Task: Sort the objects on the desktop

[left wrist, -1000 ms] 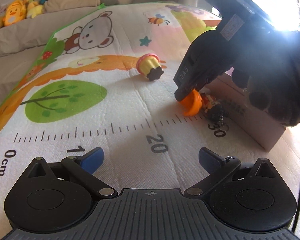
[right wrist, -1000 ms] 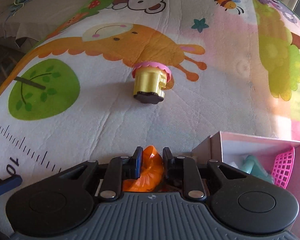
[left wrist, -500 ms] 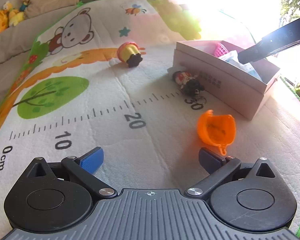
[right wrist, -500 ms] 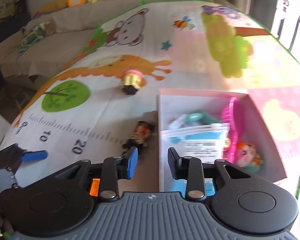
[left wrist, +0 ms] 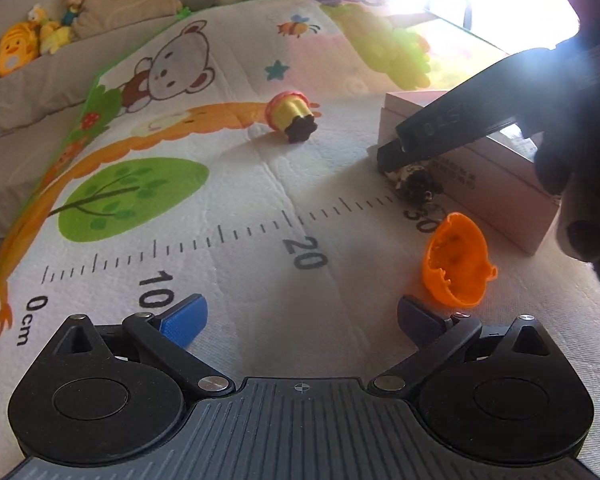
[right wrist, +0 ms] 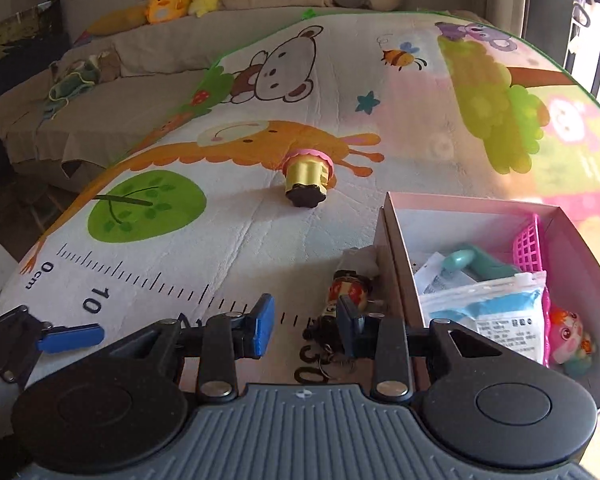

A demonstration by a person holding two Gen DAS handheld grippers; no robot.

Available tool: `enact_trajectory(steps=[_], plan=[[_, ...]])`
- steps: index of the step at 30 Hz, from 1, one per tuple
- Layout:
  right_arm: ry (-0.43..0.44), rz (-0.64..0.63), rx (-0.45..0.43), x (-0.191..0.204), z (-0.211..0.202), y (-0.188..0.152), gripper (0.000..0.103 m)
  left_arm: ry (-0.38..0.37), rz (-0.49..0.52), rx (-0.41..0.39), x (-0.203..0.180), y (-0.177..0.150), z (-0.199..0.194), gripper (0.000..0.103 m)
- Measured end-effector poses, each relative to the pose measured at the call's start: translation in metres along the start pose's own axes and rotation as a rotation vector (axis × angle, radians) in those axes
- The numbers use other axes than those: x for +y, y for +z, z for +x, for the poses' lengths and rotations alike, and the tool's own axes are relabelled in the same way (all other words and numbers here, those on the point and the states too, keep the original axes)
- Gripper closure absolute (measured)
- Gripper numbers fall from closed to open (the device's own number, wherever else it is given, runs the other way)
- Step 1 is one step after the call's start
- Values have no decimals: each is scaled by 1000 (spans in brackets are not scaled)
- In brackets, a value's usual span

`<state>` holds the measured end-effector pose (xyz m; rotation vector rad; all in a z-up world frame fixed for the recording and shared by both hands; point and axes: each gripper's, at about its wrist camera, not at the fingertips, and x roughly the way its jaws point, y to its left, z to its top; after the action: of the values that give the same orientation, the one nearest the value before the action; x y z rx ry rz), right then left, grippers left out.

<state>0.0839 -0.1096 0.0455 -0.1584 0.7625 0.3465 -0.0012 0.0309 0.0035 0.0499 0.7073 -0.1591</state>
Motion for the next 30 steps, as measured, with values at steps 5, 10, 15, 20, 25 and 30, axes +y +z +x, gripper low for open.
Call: enact_trajectory(steps=[5, 10, 15, 20, 25, 30], plan=[[-190, -42, 13, 9, 53, 21, 69, -9, -51, -25, 17, -4, -7, 0], [-255, -113, 50, 15, 82, 43, 71, -24, -55, -21, 18, -3, -5, 0], [-217, -102, 132, 14, 90, 52, 73, -24, -63, -15, 18, -3, -4, 0], [42, -34, 181, 8, 52, 57, 74, -22, -59, -9, 18, -3, -4, 0], [-2, 65, 127, -17, 50, 87, 74, -14, -48, -6, 15, -3, -3, 0], [-73, -11, 203, -9, 92, 80, 89, -16, -51, -8, 16, -4, -3, 0]])
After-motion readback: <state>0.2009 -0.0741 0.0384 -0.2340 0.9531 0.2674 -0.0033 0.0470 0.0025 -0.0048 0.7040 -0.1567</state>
